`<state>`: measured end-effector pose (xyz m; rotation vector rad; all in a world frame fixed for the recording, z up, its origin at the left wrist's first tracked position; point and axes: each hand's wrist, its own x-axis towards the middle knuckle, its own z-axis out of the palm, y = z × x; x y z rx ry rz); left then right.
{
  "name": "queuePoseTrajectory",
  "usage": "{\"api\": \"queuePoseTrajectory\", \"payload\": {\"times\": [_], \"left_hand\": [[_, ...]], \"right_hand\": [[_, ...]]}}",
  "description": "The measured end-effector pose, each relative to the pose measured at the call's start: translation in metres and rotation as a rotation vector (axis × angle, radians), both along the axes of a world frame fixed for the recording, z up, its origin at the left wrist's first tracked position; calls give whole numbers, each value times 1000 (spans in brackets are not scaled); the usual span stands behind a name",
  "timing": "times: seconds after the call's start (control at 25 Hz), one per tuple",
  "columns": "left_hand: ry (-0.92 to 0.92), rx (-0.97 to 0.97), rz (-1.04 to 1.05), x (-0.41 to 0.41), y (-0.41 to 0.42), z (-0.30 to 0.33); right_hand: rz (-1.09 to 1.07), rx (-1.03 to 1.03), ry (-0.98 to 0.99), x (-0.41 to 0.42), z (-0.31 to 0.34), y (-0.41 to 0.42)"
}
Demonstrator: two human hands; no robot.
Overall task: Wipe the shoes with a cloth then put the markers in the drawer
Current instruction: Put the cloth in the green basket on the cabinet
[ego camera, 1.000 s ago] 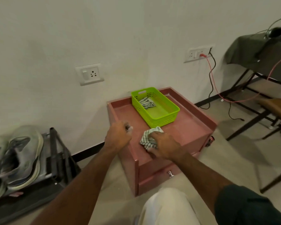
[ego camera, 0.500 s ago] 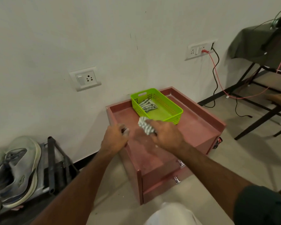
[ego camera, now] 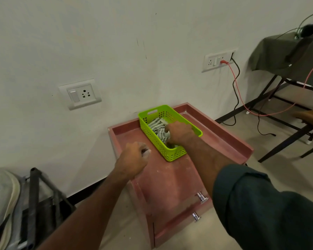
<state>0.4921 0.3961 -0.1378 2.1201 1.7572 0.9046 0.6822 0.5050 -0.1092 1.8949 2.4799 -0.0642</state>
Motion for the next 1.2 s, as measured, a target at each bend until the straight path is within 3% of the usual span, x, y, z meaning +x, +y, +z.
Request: {"api": "queuePoseTrajectory", "payload": {"times": [0.16,0.32,0.48,0.72,1.2], "left_hand": [[-126,-9,30,10,10,-4],[-171,-69,15,20,11,-6],[-212,-155,45,31,12,-3],[41,-162,103,6,-2,6],[129,-263,223,-66,-64,13]], "right_hand": [[10,63,231,20,12,1],[-186,278,365,61,21,-10],[-365,138,391,81,7,-27],[-376,143,538,61,2,-44],[-309,84,683,-19,-15,-86]]}}
